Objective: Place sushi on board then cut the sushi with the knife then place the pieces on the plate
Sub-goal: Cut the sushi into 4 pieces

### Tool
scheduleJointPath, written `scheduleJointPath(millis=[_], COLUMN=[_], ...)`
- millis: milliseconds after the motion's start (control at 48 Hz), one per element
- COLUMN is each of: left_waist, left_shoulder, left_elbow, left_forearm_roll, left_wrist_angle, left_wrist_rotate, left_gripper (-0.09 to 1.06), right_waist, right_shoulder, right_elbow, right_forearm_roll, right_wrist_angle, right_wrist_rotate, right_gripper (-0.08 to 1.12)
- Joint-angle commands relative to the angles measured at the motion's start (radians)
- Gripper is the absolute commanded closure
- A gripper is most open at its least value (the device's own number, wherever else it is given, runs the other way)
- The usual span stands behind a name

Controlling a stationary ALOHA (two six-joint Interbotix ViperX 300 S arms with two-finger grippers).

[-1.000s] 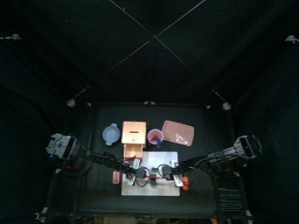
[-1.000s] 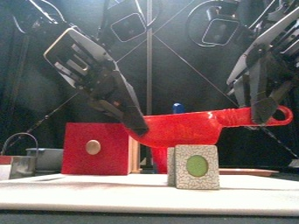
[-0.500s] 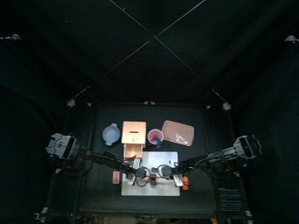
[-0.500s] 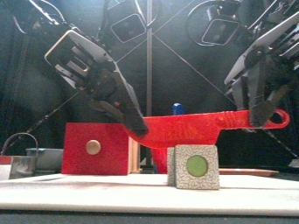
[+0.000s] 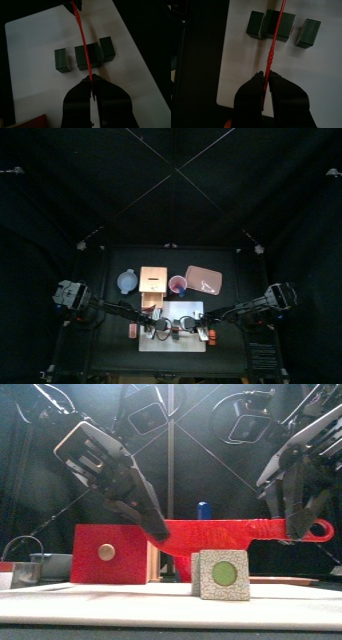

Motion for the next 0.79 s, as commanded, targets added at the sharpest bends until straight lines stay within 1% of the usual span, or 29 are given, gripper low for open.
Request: scheduleJointPath(millis=[21, 125, 333, 479, 646, 792], left_waist=[0.012, 0.008, 0.000, 0.000, 0.000, 0.002], left_shoulder=[-0.003, 0.018, 0.060, 0.064, 0.038, -0.006], left_elbow=[-0.018, -0.020, -0.021, -0.025, -0.026, -0.026], left_forearm_roll=[-0.006, -0.017, -0.028, -0.034, -0.032, -0.031], left_wrist_angle=[-0.012, -0.012, -0.009, -0.008, -0.008, -0.006], left_wrist_rotate=[0.003, 0.005, 0.003, 0.005, 0.005, 0.005], left_gripper=[0.62, 0.62, 0.62, 0.62, 0.62, 0.62], right_waist=[0.012, 0.012, 0.012, 0.012, 0.009, 0.005], right_shoulder=[0.003, 0.028, 0.078, 0.084, 0.066, 0.029], right_elbow=[-0.041, -0.041, -0.043, -0.048, -0.064, -0.074], right_forearm_roll=[0.003, 0.003, 0.003, 0.002, -0.002, -0.012], right_wrist_angle=[-0.009, -0.014, -0.015, -0.015, -0.008, 0.012], right_wrist_rotate=[-0.008, -0.008, -0.008, -0.008, -0.008, -0.008], right_gripper=[0.67, 0.67, 0.67, 0.67, 0.67, 0.67])
